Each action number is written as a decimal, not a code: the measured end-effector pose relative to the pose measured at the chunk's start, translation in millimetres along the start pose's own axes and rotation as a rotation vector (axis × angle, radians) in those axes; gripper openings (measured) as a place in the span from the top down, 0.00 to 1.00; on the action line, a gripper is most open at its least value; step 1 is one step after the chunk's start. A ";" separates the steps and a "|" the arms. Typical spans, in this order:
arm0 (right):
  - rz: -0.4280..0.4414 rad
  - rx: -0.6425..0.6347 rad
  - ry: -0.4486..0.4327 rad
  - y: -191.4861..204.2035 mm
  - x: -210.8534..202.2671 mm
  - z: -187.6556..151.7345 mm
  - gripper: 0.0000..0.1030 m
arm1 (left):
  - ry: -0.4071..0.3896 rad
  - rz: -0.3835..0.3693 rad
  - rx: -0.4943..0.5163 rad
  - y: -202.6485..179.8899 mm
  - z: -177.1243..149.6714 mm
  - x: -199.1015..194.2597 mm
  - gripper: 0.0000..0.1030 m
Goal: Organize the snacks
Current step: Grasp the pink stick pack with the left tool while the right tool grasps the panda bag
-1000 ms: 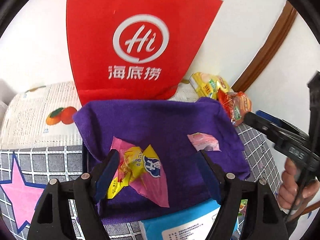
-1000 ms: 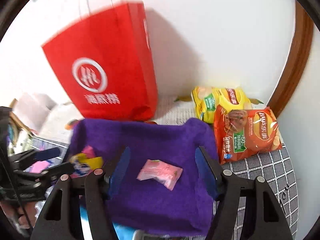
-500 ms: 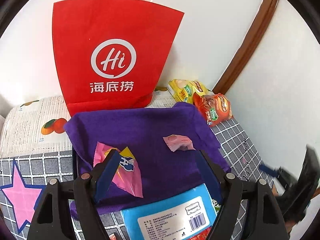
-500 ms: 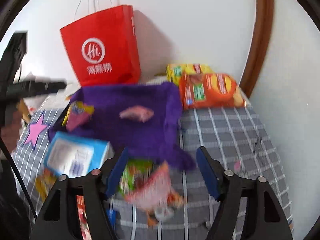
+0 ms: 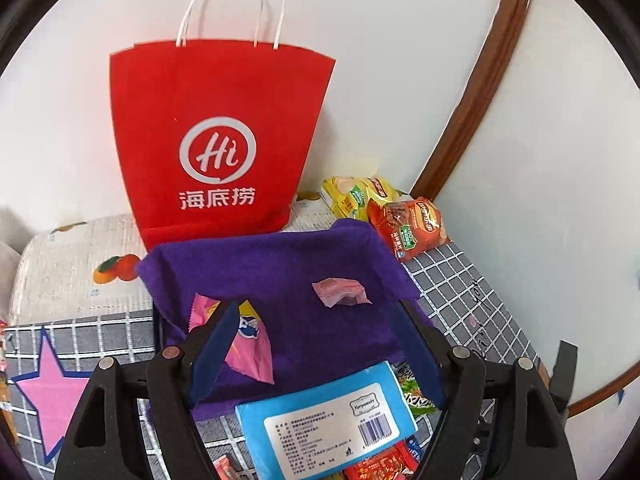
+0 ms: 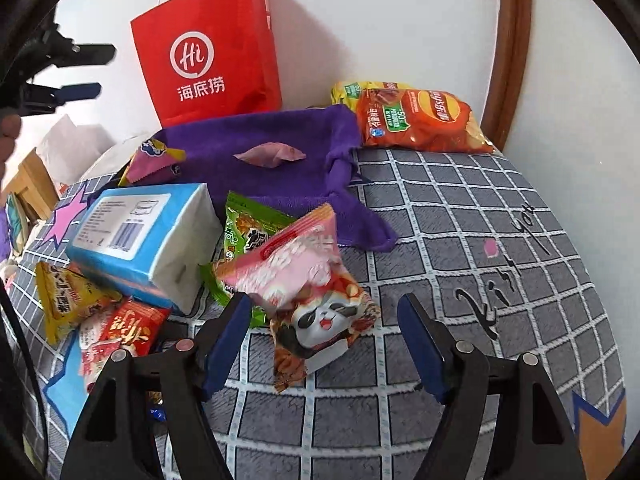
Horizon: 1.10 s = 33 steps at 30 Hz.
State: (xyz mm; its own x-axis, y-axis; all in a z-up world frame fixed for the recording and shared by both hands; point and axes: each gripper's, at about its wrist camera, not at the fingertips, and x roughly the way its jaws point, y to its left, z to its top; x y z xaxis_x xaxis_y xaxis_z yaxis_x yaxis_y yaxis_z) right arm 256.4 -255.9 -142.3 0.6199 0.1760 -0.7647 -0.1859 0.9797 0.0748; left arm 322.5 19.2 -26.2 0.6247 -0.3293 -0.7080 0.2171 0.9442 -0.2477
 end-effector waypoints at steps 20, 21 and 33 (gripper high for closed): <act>0.001 0.065 -0.016 -0.8 -6.1 -27.2 0.42 | 0.091 0.087 -0.137 50.4 -127.1 -39.3 0.27; 0.005 0.071 -0.025 -0.1 -11.7 -31.2 0.42 | 0.099 0.096 -0.148 52.4 -134.8 -37.6 0.27; 0.050 0.171 -0.024 -9.7 -18.0 -46.2 0.42 | 0.177 0.121 -0.229 65.9 -180.1 -3.5 0.27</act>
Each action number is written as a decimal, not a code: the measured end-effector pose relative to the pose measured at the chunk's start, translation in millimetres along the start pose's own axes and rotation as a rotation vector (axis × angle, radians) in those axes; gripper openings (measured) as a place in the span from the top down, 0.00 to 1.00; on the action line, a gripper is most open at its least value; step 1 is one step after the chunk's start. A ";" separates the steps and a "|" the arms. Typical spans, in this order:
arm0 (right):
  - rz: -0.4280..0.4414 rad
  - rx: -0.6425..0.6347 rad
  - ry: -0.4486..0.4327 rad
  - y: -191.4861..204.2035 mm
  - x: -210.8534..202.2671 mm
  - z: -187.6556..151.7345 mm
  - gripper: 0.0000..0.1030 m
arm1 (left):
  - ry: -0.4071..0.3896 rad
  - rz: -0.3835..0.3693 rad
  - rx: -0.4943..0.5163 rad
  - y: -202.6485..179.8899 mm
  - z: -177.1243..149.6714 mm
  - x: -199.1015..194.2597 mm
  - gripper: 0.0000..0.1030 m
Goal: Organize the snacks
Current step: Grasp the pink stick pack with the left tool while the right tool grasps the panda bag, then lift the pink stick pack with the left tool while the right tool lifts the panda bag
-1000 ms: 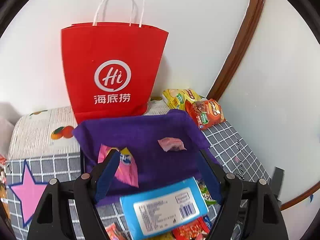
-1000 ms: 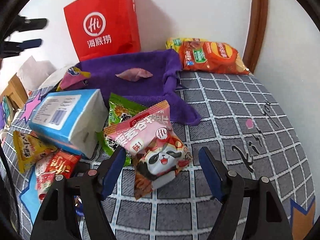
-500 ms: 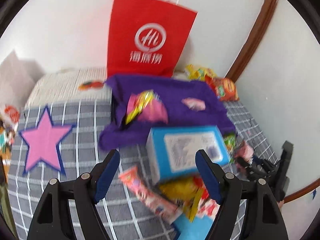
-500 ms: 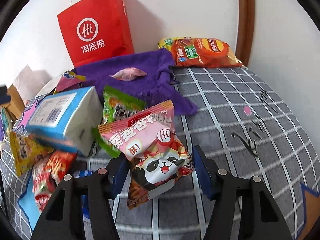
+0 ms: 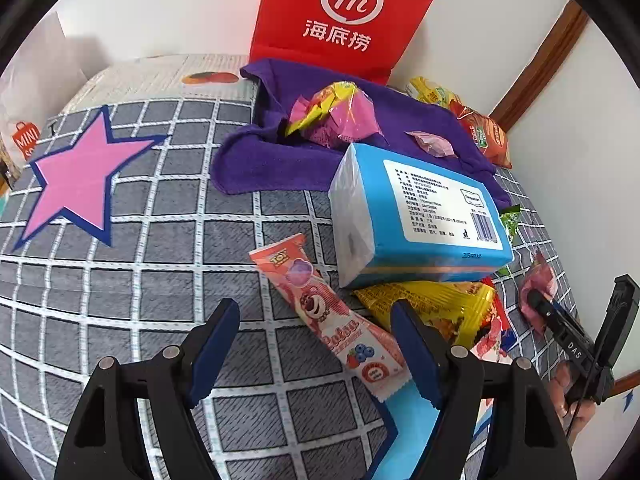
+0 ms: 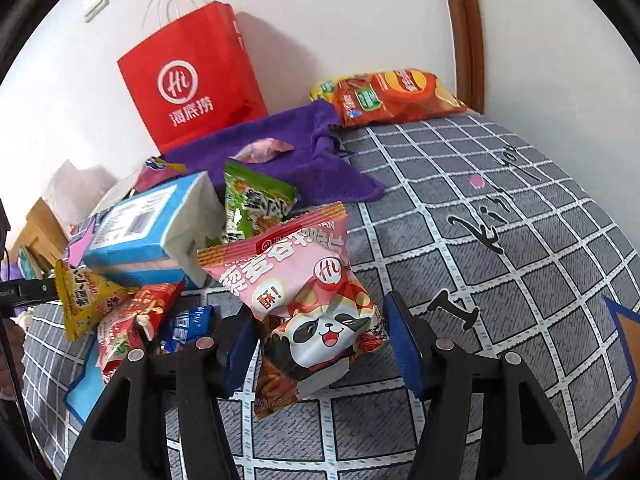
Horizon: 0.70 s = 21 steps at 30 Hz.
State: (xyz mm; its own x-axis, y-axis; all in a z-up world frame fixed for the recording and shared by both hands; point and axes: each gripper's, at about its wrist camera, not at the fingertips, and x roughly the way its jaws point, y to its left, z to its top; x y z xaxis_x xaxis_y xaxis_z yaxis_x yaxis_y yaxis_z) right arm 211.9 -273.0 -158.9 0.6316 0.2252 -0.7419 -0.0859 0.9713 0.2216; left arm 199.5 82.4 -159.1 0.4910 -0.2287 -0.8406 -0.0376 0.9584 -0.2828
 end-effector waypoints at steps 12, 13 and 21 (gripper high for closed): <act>0.033 0.027 0.006 -5.9 3.1 1.6 0.42 | 0.029 0.061 0.030 1.9 -6.9 18.7 0.75; 0.038 0.030 0.006 -7.1 3.3 1.7 0.41 | 0.031 0.072 0.033 5.0 -9.5 16.5 0.75; 0.032 0.017 0.011 -4.5 3.2 1.1 0.41 | 0.006 0.141 0.098 11.3 -15.8 12.2 0.74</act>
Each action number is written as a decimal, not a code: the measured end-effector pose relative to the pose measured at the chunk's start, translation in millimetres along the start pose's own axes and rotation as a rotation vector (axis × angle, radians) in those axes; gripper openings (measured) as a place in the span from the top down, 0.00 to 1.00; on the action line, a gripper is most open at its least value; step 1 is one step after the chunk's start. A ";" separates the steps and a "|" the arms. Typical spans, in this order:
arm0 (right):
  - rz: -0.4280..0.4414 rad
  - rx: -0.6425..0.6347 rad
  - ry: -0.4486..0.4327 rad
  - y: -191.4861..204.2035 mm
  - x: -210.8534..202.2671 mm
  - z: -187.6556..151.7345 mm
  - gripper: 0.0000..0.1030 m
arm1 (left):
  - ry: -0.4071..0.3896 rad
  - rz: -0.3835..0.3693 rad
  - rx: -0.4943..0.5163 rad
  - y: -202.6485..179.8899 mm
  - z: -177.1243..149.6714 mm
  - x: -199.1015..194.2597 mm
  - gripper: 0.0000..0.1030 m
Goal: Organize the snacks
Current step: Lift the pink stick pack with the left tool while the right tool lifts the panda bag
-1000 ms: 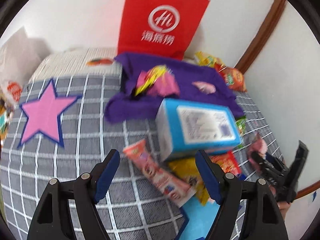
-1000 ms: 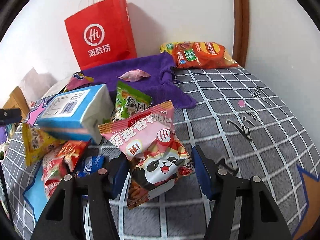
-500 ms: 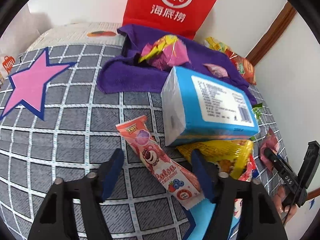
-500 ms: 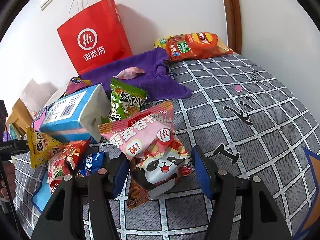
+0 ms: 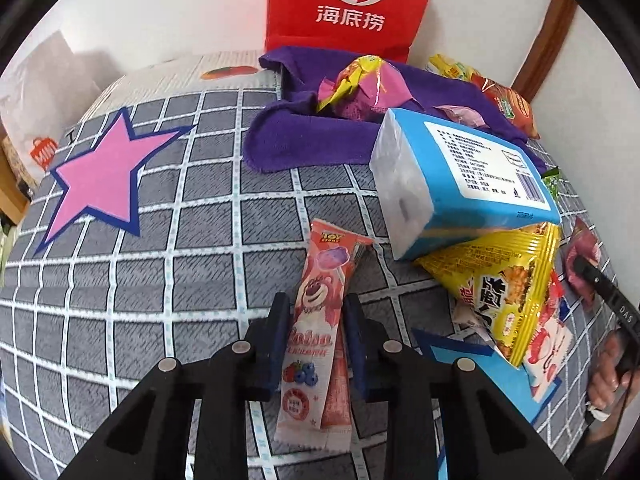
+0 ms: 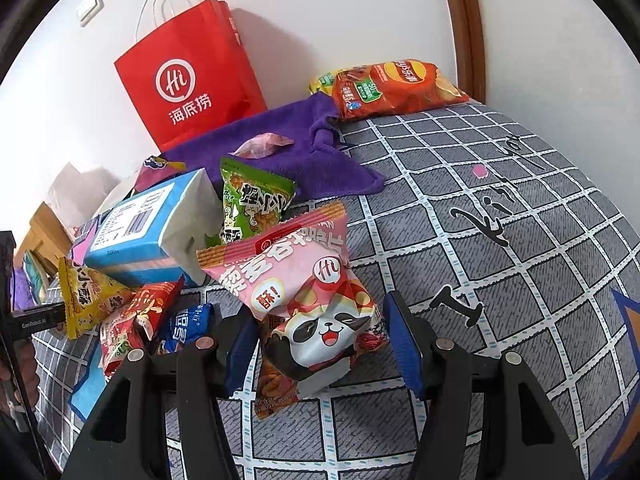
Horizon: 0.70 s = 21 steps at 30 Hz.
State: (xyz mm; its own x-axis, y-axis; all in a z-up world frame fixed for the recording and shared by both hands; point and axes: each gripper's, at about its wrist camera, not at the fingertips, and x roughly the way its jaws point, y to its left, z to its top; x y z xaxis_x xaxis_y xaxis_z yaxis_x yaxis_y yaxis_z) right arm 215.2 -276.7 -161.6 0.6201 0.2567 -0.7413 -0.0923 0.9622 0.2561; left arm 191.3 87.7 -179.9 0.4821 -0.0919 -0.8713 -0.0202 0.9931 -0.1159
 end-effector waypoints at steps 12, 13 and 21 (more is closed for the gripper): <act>-0.021 -0.019 0.007 4.4 2.2 -0.2 0.41 | -0.133 0.080 0.082 -10.6 -4.0 7.9 0.58; -0.033 -0.030 0.009 6.7 2.6 -0.3 0.41 | -0.136 0.067 0.072 -8.2 -4.3 7.2 0.58; -0.020 -0.001 0.013 1.4 3.6 0.3 0.41 | -0.130 0.083 0.102 -13.3 -5.2 9.6 0.51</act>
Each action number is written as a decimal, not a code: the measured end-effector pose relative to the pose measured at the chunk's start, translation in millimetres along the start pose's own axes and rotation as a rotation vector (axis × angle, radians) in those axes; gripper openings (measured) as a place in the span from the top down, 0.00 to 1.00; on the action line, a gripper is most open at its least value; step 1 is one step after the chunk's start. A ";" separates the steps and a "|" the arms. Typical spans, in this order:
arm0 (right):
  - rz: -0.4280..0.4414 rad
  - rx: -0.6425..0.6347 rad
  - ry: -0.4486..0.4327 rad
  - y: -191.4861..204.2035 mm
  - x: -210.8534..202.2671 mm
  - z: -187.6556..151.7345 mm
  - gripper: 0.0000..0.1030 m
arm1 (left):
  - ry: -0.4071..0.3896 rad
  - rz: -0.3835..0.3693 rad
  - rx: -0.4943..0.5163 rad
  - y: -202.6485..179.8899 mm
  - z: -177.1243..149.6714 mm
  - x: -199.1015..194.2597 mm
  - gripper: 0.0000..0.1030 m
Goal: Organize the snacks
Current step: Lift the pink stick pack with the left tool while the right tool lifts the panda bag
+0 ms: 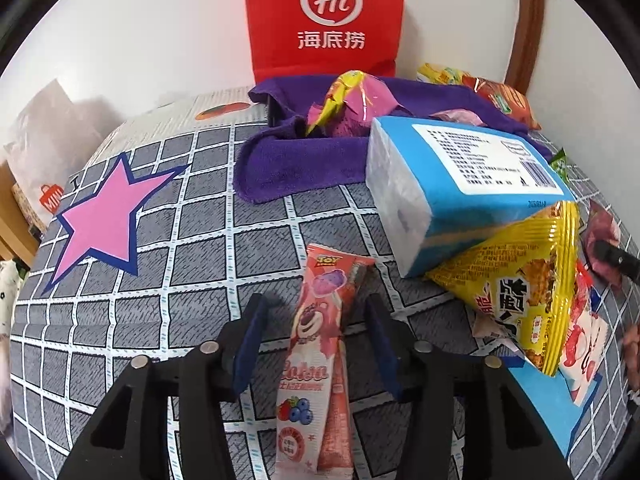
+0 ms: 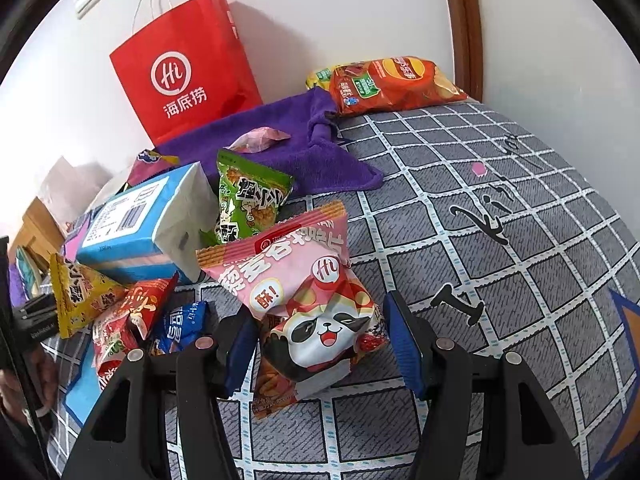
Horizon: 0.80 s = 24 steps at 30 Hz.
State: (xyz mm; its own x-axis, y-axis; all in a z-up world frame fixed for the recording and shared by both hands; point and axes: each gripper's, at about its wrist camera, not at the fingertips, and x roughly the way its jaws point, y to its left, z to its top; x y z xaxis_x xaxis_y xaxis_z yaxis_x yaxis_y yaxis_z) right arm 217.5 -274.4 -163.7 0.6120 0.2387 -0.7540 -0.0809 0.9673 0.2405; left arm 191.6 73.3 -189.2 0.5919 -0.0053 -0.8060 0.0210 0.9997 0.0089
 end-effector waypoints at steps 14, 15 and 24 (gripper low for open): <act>-0.052 -0.064 0.006 16.1 2.2 -1.4 0.41 | 0.005 -0.014 0.000 -2.5 -0.3 1.9 0.43; -0.047 -0.059 0.005 15.0 2.1 -1.4 0.41 | 0.005 -0.013 -0.001 -2.4 0.2 2.2 0.45; -0.020 -0.050 0.001 12.3 1.2 -1.3 0.42 | -0.016 -0.057 -0.047 7.3 -0.1 -2.5 0.78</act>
State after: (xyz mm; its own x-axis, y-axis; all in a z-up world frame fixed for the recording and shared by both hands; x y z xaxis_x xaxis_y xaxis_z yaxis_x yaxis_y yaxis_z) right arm 216.2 -262.2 -162.5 0.6127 0.2195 -0.7592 -0.1081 0.9749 0.1946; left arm 190.2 80.7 -187.2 0.6033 -0.0627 -0.7951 0.0175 0.9977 -0.0653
